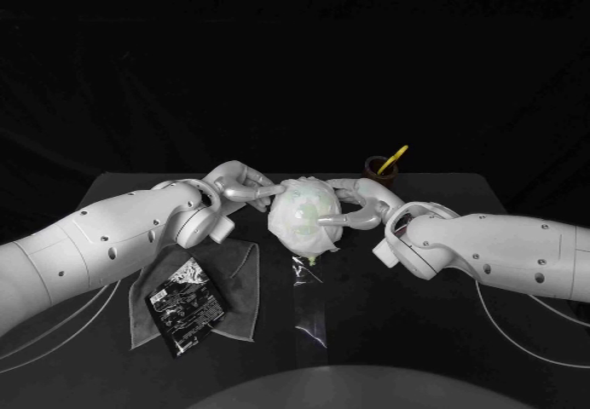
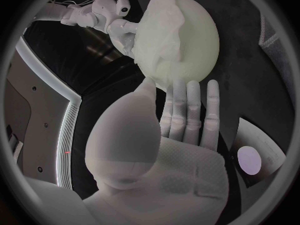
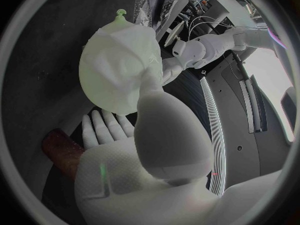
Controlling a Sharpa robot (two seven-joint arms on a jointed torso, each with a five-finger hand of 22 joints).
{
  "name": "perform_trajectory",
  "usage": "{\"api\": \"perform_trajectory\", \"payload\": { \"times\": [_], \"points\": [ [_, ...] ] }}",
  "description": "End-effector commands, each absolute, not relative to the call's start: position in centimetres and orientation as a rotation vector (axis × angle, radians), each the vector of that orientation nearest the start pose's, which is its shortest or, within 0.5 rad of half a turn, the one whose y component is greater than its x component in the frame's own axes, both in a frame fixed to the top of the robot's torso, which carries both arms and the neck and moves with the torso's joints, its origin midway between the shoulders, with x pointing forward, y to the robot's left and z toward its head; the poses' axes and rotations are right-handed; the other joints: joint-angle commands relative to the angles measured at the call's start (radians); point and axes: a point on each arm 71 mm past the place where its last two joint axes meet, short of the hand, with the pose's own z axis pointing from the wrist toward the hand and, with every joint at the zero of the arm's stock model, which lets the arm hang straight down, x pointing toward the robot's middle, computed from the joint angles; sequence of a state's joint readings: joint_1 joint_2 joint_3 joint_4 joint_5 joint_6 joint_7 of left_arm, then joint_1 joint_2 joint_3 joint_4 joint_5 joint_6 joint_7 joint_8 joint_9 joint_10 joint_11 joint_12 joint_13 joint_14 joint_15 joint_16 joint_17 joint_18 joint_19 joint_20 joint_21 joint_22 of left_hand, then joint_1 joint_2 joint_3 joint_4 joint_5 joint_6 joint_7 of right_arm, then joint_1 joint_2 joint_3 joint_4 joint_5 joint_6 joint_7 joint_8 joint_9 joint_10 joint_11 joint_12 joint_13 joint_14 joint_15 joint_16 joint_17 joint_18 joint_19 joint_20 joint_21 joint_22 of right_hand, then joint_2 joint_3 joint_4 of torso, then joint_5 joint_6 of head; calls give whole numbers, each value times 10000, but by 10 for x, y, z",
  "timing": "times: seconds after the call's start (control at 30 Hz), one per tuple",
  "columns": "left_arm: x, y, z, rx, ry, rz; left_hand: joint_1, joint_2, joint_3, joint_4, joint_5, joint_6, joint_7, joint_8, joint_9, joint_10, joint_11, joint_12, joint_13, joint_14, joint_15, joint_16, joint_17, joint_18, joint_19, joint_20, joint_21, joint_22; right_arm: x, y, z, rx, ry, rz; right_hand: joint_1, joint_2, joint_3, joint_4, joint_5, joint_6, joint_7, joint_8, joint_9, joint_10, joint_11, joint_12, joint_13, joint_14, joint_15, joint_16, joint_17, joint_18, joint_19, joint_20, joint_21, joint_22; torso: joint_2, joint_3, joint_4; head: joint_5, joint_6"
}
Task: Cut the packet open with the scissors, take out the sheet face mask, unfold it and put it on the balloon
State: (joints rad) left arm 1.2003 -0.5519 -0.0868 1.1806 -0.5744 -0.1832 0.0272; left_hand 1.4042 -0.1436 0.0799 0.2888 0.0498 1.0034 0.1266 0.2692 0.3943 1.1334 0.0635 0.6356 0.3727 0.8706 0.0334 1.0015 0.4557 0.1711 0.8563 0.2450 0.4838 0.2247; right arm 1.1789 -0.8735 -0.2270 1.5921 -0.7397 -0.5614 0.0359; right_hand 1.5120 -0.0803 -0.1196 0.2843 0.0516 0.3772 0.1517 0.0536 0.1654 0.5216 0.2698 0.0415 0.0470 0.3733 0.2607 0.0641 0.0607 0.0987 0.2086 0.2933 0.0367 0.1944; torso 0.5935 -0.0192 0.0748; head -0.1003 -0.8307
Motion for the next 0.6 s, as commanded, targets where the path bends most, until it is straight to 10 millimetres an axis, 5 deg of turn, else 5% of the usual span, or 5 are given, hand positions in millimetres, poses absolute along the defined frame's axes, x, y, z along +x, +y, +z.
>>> {"api": "perform_trajectory", "payload": {
  "times": [0.03,0.33,0.47,0.6],
  "points": [
    [532,145,-230,-5934,19011,-11004,164,55,-186,-9,2,76,-80,89,-45,-155,-79,732,496,59,-94,475,205,88,90,-154,428,269,443,-212,-251,5437,17715,9160,60,-4,34,0,-37,82,1490,37,9,65,-10,63,8,55,2,-55,-7,-38,-66,5,-18,-8,-3,-4,3,-5,-15],
    [532,142,-230,-5907,18897,-10947,1133,451,-183,-124,-5,519,-336,345,-125,-293,-351,2704,1760,421,-395,1679,675,83,160,-511,1845,1184,443,-212,-251,5442,17721,9157,57,-4,31,4,-37,98,1491,41,15,80,-10,65,10,47,2,-58,-8,-39,-74,5,-20,-16,1,-1,-3,4,-48],
    [533,140,-230,-5976,18826,-10987,1606,558,69,-255,-6,771,-446,462,-136,253,-448,3912,3198,575,-511,1999,791,90,162,-633,2405,1550,443,-211,-251,5444,17724,9153,57,-4,31,4,-37,100,1491,41,16,80,-10,65,10,47,2,-58,-8,-39,-74,5,-20,-16,-4,2,-2,2,-68],
    [533,139,-229,-6030,18791,-11025,1793,573,247,-290,-6,898,-500,504,-157,451,-492,4425,3820,623,-563,2153,846,79,80,-706,2789,1814,443,-211,-251,5444,17724,9153,54,-2,27,9,-37,131,1491,48,27,79,-10,66,10,41,3,-61,-9,-41,-86,5,-23,-27,-5,1,-7,-5,-94]
  ]
}}
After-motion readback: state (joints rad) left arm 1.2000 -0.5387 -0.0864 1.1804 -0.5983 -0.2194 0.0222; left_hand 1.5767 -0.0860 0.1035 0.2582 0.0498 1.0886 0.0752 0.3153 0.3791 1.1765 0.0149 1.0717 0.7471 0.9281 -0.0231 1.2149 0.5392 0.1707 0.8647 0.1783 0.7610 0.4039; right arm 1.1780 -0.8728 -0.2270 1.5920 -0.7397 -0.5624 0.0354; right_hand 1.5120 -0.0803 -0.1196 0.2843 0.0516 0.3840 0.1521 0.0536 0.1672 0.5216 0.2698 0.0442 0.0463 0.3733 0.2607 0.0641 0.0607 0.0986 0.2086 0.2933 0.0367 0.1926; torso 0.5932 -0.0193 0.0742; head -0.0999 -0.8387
